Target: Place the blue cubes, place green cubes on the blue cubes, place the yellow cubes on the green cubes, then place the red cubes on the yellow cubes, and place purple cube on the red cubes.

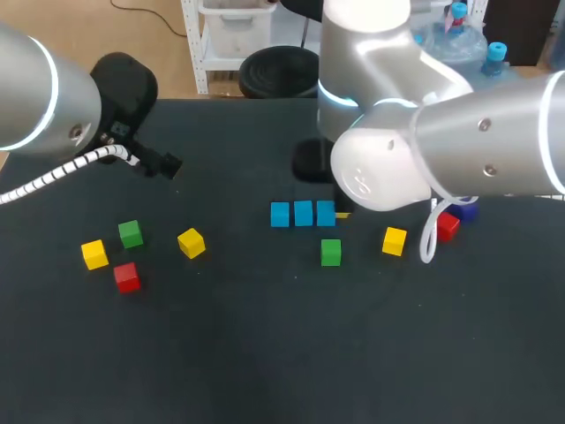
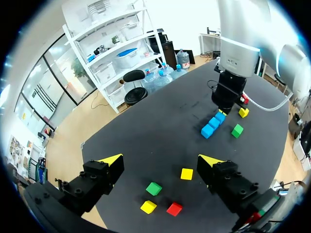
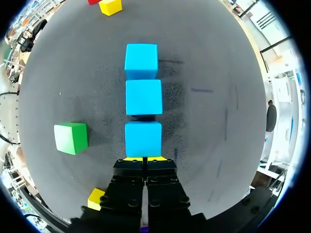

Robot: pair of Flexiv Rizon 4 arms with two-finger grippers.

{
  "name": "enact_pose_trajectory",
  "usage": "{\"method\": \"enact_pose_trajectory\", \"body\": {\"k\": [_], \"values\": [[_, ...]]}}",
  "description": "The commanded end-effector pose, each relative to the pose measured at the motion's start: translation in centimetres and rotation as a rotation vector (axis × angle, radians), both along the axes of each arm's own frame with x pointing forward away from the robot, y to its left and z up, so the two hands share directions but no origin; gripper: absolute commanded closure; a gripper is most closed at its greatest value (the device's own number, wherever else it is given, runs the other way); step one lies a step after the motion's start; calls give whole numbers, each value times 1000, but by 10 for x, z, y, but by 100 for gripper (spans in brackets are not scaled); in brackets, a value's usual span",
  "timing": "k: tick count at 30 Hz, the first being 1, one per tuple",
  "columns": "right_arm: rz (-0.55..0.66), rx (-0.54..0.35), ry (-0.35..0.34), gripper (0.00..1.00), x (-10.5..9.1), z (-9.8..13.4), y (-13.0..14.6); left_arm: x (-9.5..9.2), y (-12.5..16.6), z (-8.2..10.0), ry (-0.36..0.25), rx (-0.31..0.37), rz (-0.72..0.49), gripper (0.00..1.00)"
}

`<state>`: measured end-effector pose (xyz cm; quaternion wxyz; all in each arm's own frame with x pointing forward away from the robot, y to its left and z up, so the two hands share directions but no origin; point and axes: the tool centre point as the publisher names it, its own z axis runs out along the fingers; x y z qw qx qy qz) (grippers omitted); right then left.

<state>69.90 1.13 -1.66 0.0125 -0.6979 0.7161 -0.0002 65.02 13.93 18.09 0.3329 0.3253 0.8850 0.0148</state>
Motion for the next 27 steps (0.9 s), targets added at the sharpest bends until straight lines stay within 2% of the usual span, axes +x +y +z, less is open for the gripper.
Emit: {"method": "enact_pose_trajectory", "body": {"k": [1, 2, 3, 4, 5, 8, 13, 22, 27], "values": [[-3, -12, -2, 93, 2, -1, -1, 1, 1, 0, 2, -1, -3, 0], [-8, -13, -7, 59, 2, 0, -3, 1, 1, 0, 2, -1, -3, 0], [-9, -14, -8, 51, 2, 0, -4, 1, 1, 0, 2, -1, -3, 0], [-12, -23, -7, 20, 1, 1, -6, 1, 1, 0, 2, -1, -3, 0], [-22, -28, -12, 0, 1, 0, -8, 1, 1, 0, 2, -1, -3, 0], [-117, -28, -34, 0, 6, 2, -18, 1, 1, 0, 2, -1, -3, 0], [-297, 121, -70, 0, 10, 25, -32, 1, 1, 0, 2, -1, -3, 0], [-545, 361, -147, 0, 2, 84, -38, 1, 1, 0, 2, -1, -3, 0], [-684, 409, -96, 0, -9, 100, -40, 1, 1, 0, 2, -1, -3, 0]]}}
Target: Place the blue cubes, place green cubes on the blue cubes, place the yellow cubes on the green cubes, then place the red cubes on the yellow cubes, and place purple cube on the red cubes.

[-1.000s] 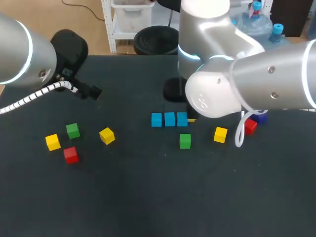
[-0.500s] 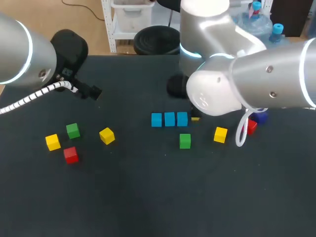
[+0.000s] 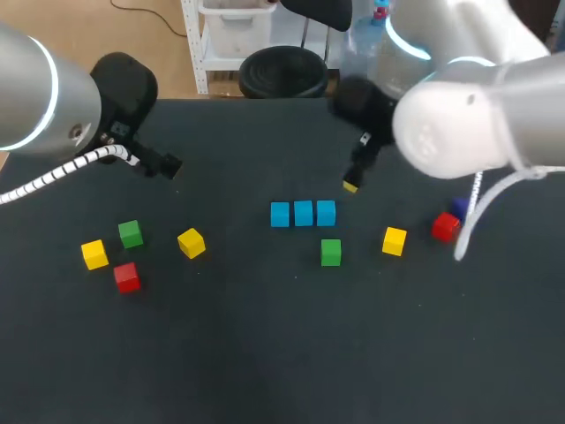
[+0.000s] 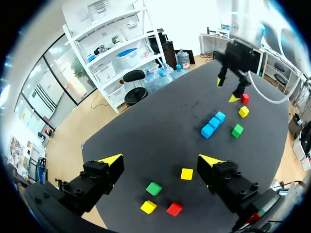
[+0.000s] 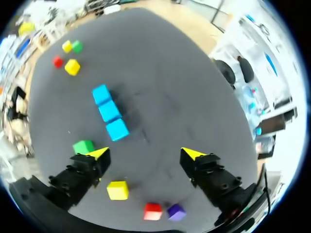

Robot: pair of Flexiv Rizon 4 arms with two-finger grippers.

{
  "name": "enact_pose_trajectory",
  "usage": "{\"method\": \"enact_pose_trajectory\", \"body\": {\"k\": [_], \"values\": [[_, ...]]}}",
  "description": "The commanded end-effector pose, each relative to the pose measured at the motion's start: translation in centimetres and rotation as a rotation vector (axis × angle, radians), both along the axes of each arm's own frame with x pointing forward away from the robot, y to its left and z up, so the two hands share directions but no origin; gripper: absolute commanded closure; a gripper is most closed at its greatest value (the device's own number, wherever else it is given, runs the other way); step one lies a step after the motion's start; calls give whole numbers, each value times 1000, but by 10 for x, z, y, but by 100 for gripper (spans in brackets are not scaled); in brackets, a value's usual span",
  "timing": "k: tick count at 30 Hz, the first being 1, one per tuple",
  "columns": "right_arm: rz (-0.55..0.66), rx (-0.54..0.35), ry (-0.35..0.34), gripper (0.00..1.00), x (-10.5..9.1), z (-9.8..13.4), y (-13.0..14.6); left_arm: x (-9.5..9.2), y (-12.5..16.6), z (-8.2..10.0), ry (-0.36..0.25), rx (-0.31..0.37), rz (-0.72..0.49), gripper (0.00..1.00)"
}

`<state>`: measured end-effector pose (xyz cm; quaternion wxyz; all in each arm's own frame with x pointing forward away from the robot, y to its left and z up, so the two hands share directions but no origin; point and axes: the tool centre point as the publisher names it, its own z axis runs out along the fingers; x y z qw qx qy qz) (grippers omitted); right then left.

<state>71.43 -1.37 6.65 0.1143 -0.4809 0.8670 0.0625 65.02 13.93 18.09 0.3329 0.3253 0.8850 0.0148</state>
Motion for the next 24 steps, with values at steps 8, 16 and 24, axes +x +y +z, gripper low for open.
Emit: {"method": "enact_pose_trajectory", "body": {"k": [8, 16, 24], "values": [[-187, 214, -13, 0, -53, 36, 9, 1, 1, 0, 2, -1, -3, 0], [-182, 183, 27, 0, -77, 41, 31, 1, 1, 0, 2, -1, -3, 0], [74, 166, 37, 0, -98, 31, 30, 1, 1, 0, 2, -1, -3, 0]]}}
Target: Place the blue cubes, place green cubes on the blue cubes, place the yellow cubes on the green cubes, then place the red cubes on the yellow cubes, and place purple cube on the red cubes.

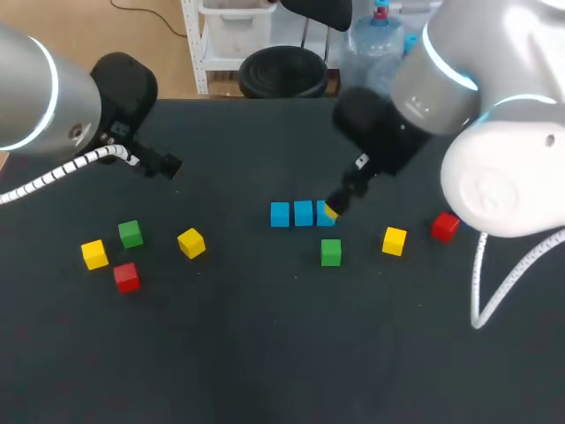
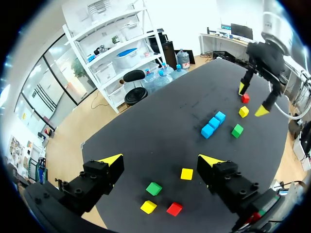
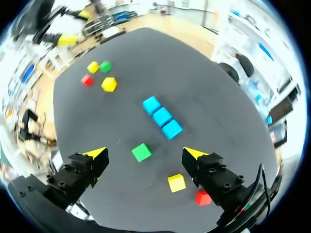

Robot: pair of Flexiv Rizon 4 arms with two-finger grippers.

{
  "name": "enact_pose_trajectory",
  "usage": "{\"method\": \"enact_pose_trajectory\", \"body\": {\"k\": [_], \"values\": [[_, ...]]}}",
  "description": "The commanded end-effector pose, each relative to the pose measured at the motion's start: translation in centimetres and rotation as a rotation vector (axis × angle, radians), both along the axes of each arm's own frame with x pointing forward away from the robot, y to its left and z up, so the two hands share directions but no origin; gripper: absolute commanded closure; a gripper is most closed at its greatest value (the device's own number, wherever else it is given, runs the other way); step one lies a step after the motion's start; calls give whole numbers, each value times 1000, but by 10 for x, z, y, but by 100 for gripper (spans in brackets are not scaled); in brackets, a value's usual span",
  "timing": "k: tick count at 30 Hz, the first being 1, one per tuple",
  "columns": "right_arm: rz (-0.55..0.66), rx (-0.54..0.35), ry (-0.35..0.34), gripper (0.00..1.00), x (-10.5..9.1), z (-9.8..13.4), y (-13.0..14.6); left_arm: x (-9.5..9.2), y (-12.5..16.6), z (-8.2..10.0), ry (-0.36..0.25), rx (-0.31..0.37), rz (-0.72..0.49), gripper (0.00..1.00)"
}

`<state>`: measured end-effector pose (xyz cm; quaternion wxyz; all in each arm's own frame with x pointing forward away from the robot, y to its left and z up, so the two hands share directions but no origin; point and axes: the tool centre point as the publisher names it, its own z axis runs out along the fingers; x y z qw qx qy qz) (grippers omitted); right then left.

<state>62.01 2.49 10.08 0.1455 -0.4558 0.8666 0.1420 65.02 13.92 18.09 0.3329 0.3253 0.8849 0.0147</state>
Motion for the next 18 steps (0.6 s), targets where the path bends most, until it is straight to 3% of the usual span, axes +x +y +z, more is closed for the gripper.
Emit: {"method": "enact_pose_trajectory", "body": {"k": [1, 9, 18], "values": [[129, -20, 4, 0, -6, -6, -12, 1, 1, 0, 2, -1, -3, 0], [345, -86, 27, 0, -9, -19, -28, 1, 1, 0, 2, -1, -3, 0], [526, -137, 10, 0, 1, -34, -10, 1, 1, 0, 2, -1, -3, 0]]}}
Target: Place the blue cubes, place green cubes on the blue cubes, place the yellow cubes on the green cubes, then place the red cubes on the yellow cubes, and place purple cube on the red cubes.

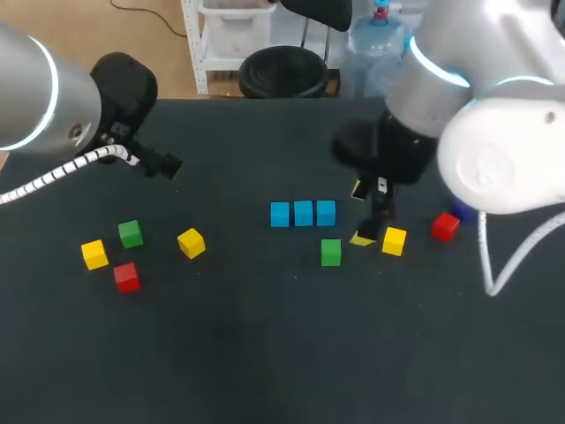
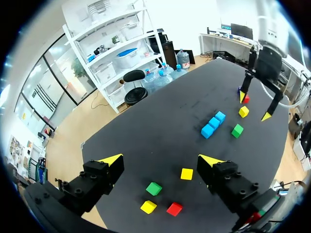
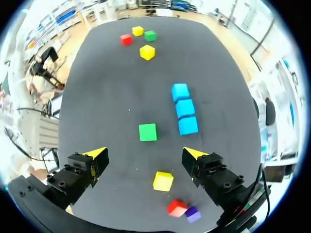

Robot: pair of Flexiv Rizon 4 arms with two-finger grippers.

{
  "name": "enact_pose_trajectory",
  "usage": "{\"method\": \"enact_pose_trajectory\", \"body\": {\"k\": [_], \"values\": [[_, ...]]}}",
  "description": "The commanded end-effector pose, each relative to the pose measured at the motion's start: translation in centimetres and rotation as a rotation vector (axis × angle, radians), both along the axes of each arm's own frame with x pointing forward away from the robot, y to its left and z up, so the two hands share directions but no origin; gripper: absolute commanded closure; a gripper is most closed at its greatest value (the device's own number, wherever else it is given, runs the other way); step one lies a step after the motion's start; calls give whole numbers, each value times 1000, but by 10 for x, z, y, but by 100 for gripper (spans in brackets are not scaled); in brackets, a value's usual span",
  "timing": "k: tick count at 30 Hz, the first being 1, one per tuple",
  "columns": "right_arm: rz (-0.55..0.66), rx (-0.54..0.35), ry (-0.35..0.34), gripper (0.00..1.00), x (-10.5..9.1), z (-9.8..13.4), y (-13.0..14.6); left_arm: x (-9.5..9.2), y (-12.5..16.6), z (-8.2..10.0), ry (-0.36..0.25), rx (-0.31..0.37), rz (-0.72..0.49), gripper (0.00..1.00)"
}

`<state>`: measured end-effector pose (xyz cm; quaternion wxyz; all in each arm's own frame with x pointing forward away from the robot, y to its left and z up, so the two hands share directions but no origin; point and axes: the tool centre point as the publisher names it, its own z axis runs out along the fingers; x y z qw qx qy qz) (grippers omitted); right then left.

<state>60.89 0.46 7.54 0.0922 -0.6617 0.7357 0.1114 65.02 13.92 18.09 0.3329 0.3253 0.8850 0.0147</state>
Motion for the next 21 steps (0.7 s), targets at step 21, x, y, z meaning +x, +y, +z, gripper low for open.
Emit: {"method": "enact_pose_trajectory", "body": {"k": [21], "values": [[125, -112, 114, 0, -6, -52, 38, 1, 1, 0, 2, -1, -3, 0]]}}
